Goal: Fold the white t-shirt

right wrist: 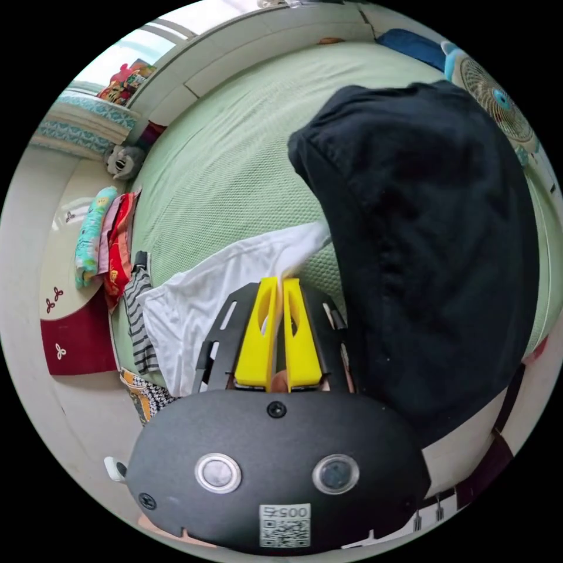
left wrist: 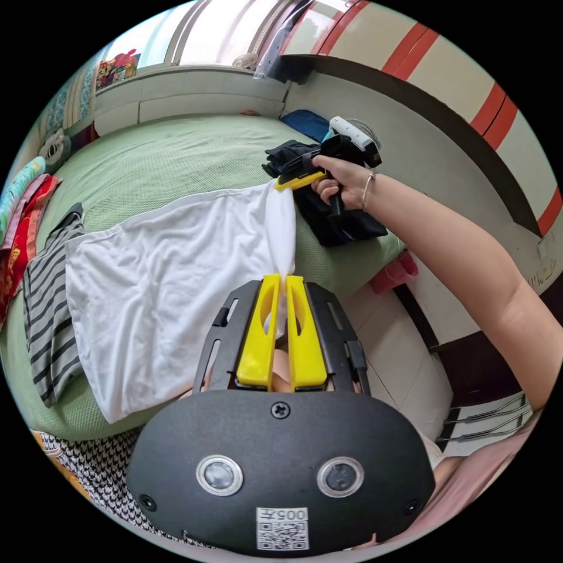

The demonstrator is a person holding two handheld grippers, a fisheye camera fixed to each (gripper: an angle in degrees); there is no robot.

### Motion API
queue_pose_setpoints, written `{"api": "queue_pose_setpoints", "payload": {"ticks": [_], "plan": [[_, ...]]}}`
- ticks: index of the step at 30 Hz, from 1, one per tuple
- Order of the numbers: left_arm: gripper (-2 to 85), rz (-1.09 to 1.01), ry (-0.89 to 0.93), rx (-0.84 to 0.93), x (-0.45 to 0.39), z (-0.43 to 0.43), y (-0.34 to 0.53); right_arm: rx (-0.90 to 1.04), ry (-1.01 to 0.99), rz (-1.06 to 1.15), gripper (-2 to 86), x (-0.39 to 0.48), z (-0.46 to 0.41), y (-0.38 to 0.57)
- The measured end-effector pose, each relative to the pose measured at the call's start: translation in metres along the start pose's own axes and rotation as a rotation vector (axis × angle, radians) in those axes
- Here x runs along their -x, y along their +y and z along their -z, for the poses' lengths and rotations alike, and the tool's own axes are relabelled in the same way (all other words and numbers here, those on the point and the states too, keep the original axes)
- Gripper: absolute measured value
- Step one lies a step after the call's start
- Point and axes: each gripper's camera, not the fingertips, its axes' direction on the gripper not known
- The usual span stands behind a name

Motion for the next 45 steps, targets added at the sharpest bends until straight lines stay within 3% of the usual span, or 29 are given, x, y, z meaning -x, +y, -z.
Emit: {"api": "queue_pose_setpoints", "payload": {"ticks": [12,21,26,30,40,45], "plan": [[2.3,0.129,-0.059,-0.106,0.082,0.102,0.063,-0.068,0.094,0.245,-1.6,0.193,-0.003,0.032],[2.0,0.341,-0.14,-0.082,0.184,0.147,0.128,0.013,0.139,0.45,-0.9,0.382,-0.09,0.065],[1.9,0.537,-0.268,0.001,0.248,0.125,0.162,0.062,0.125,0.515,5.6,0.458,-0.159,0.088],[2.4,0.594,-0.268,0.074,0.286,0.101,0.179,0.073,0.111,0.578,8.1,0.466,-0.173,0.104],[2.0,0.533,-0.259,0.083,0.308,0.111,0.185,0.081,0.231,0.692,9.3,0.368,-0.181,0.198],[1.4,0.501,-0.281,0.088,0.304,0.122,0.178,0.143,0.186,0.731,10.4,0.358,-0.199,0.248]]}}
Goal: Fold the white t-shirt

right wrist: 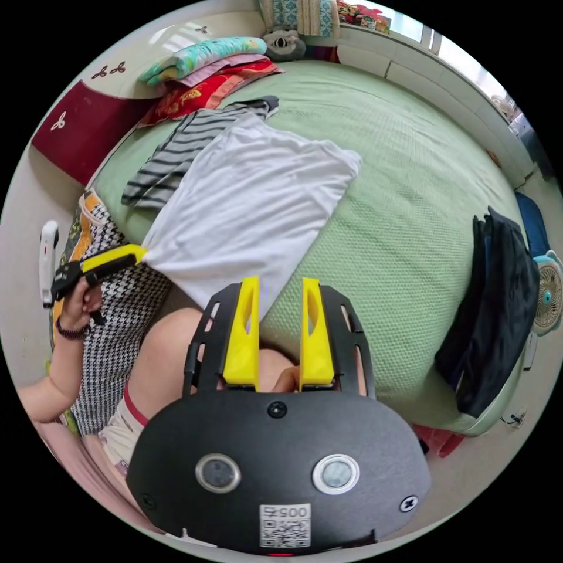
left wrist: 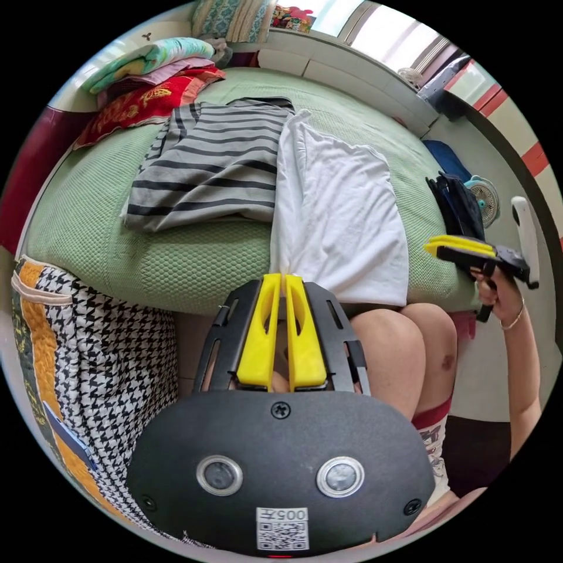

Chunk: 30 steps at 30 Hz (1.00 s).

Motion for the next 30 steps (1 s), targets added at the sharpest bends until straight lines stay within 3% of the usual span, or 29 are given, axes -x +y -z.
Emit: {"api": "queue_pose_setpoints", "payload": {"ticks": [15,23,30], "plan": [[0.2,-0.048,-0.091,-0.022,-0.012,0.018,-0.005,0.037,-0.047,-0.111,10.2,0.057,-0.071,0.027],[0.2,-0.04,-0.115,0.011,-0.012,0.002,-0.002,-0.056,-0.021,-0.145,-0.5,0.07,-0.065,0.048],[0.2,0.035,-0.224,0.09,0.0,-0.05,0.016,-0.068,-0.076,-0.201,-1.0,0.065,-0.068,0.069]]}}
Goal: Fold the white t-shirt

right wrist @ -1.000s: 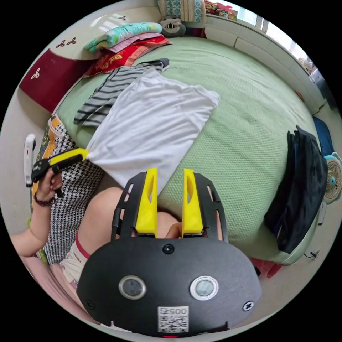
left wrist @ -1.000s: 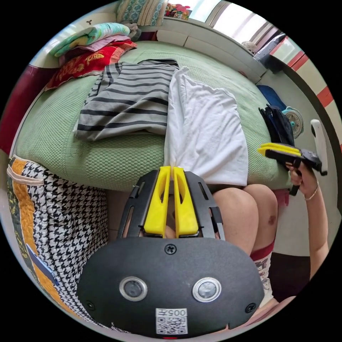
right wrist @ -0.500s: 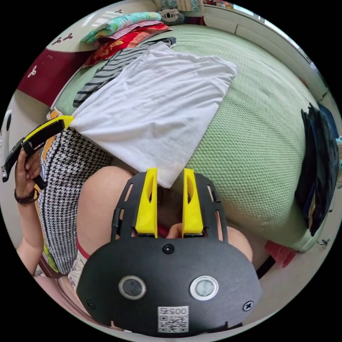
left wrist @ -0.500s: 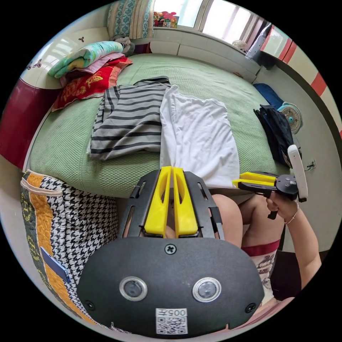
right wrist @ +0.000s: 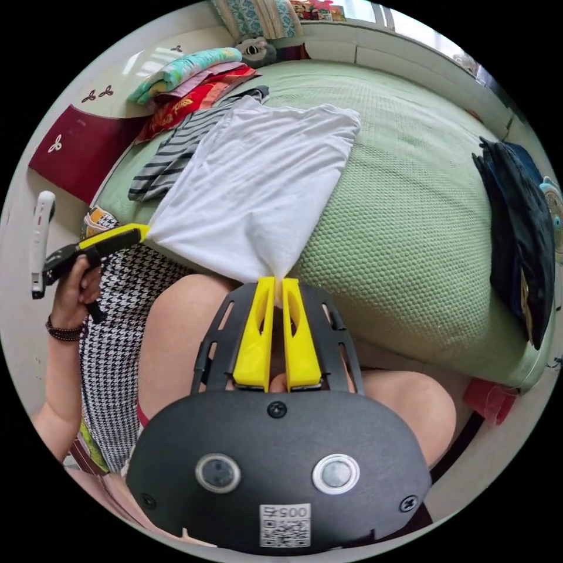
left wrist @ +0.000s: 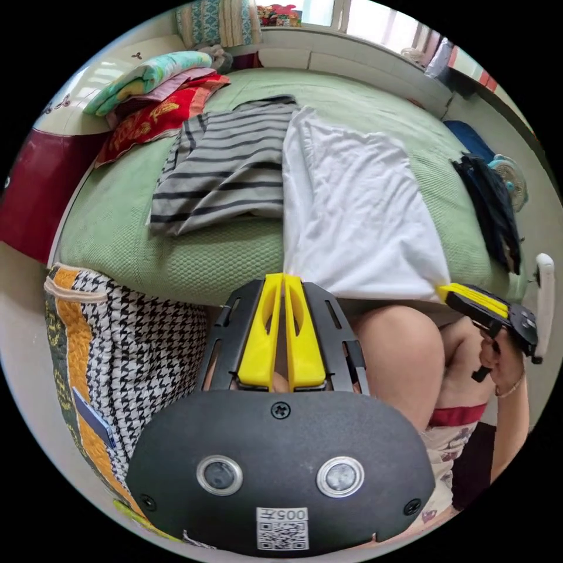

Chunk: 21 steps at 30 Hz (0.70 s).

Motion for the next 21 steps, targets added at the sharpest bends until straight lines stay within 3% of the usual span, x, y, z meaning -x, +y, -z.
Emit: {"api": "queue_pose_setpoints", "payload": {"ticks": [3,8,15,21], "plan": [[0.3,0.06,-0.013,0.04,0.006,-0.014,0.01,0.044,0.071,0.006,0.1,0.004,-0.019,0.004],[2.2,0.058,0.072,-0.04,0.025,0.002,0.026,0.039,0.033,0.081,5.4,-0.009,-0.003,0.019],[10.6,-0.036,0.255,-0.126,0.016,0.014,0.017,-0.151,0.038,0.138,10.1,-0.03,0.058,0.003],[13.4,-0.009,0.233,-0.141,0.003,-0.005,0.013,-0.206,0.075,0.085,13.2,-0.055,0.069,-0.059]]}}
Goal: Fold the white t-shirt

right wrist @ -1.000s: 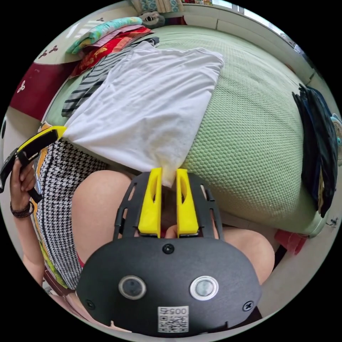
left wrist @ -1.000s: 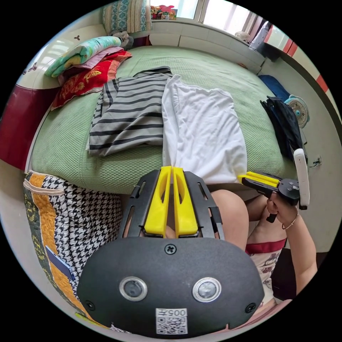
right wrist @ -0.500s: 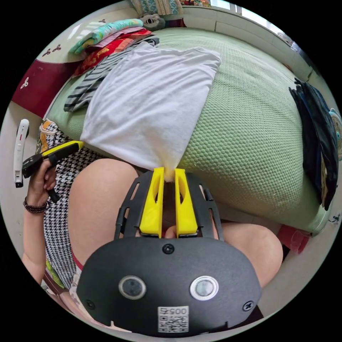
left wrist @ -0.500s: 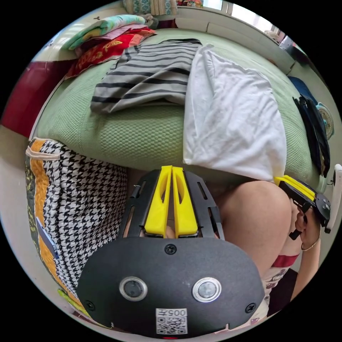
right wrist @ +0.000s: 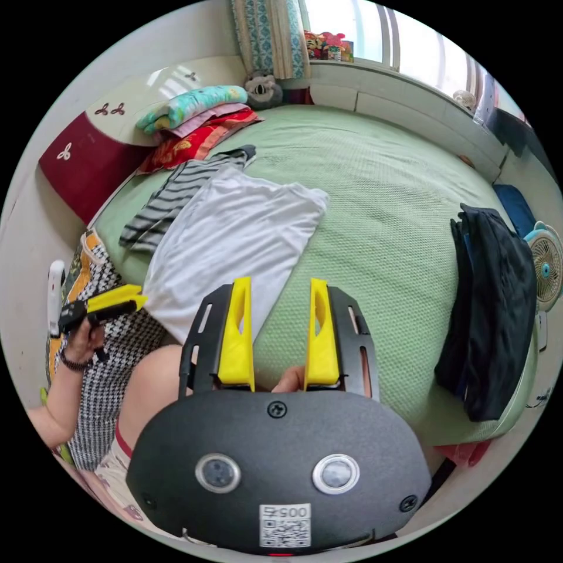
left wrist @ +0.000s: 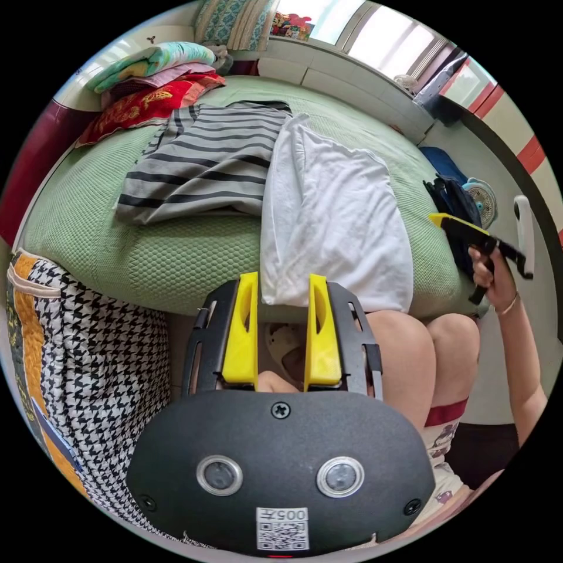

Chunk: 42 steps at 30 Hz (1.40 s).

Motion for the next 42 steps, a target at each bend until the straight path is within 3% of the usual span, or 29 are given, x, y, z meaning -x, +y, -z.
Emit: {"api": "queue_pose_setpoints", "payload": {"ticks": [8,13,17,24,28,42], "plan": [[14.1,0.054,0.02,0.024,-0.005,-0.019,0.0,0.017,0.025,-0.129,17.3,-0.031,-0.037,-0.069],[12.8,0.012,-0.085,0.057,-0.033,-0.02,-0.002,0.094,0.063,-0.157,18.2,-0.036,-0.061,-0.084],[8.9,-0.005,-0.067,0.072,-0.049,-0.018,-0.005,0.01,0.075,-0.07,13.7,-0.026,-0.048,-0.072],[4.8,-0.007,-0.067,0.092,-0.078,-0.013,-0.005,0.044,-0.005,-0.05,4.3,-0.04,-0.024,-0.063],[4.3,-0.017,-0.037,0.066,-0.099,0.009,-0.002,-0.011,0.001,-0.014,0.2,-0.038,0.019,-0.057],[4.1,-0.176,0.033,-0.084,-0.226,0.095,0.013,-0.18,0.166,0.035,-0.4,-0.064,0.21,-0.014]]}}
